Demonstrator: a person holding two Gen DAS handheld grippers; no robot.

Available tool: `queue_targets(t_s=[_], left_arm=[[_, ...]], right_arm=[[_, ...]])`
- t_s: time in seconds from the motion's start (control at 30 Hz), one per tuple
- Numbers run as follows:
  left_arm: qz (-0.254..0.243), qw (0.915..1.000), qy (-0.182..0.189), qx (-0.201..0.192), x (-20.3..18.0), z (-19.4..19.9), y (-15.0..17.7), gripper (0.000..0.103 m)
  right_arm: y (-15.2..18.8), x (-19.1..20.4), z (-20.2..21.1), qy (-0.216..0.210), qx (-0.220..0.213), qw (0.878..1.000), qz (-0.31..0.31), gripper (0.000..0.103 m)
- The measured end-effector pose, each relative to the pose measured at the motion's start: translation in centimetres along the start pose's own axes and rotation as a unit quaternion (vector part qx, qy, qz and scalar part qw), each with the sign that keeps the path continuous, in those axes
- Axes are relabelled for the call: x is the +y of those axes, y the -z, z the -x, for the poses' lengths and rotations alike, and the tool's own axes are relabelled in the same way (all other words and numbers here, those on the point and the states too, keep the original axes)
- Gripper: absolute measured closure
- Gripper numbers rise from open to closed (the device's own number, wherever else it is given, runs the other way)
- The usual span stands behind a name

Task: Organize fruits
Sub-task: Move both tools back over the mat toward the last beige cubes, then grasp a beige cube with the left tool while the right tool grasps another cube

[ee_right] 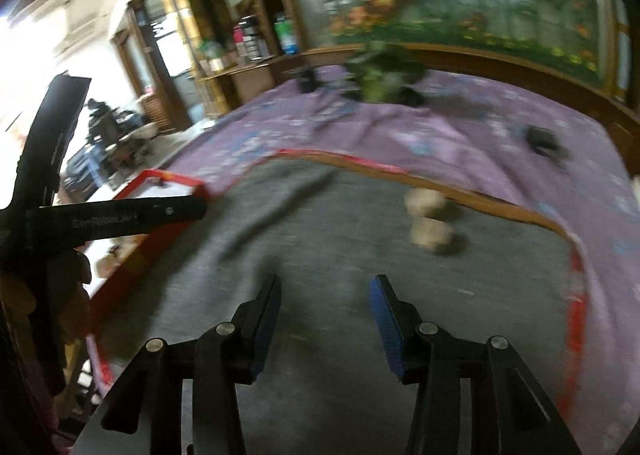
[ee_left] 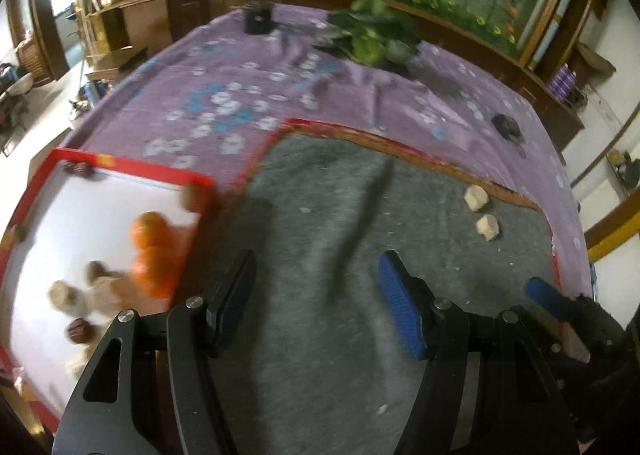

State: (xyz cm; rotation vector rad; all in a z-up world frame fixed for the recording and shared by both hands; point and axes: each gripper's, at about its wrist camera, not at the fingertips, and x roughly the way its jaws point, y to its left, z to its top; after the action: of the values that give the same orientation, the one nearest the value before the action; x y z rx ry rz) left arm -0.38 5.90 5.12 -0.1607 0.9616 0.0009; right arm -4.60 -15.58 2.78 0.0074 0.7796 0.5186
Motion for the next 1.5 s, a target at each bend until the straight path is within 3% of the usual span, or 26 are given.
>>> queue_targets(t_s=[0.07, 0.27, 0.6, 0.87, 0.97, 1.1, 1.33, 1.5], left_arm=[[-0.013, 0.9998, 0.009, 0.008, -1.6, -1.0, -0.3, 0.039], [-0.050, 0.9977, 0.036, 0.028, -6.2, -3.5, -1.3, 0.039], [-0.048, 0.9954, 0.059, 0.058, -12.3, -7.9, -4.8, 0.039], [-0.079, 0.9937, 0.033, 0.073, -15.3, -10.7, -5.5, 0.039], [-0.085, 0.9943, 0.017, 0.063, -15.3, -11.1, -5.2, 0.051], [-0.074, 0.9938, 0.055, 0.062, -14.6, -10.8, -5.6, 0.077], [-0.064, 0.9958, 0.052, 0.039, -11.8, -8.1, -5.6, 0.077], [-0.044, 0.9978, 0.042, 0.027, -8.8, -6.4, -5.2, 0.077]], right_arm=[[0.7, -3.0, 1.2, 0.033, 0.000, 0.999, -0.025, 0.057], [1.8, -7.2, 2.3, 0.062, 0.001, 0.996, -0.069, 0.057], [1.9, -8.5, 1.7, 0.052, 0.002, 0.996, -0.071, 0.057], [2.0, -9.3, 1.4, 0.040, -0.004, 0.996, -0.081, 0.057], [2.1, -9.4, 1.2, 0.039, 0.000, 0.996, -0.083, 0.057], [2.0, -9.4, 1.2, 0.037, -0.001, 0.996, -0.084, 0.057], [-0.2, -7.4, 0.0, 0.035, 0.010, 0.999, -0.038, 0.057], [-2.6, -5.8, -3.8, 0.019, 0.033, 0.999, 0.005, 0.057]])
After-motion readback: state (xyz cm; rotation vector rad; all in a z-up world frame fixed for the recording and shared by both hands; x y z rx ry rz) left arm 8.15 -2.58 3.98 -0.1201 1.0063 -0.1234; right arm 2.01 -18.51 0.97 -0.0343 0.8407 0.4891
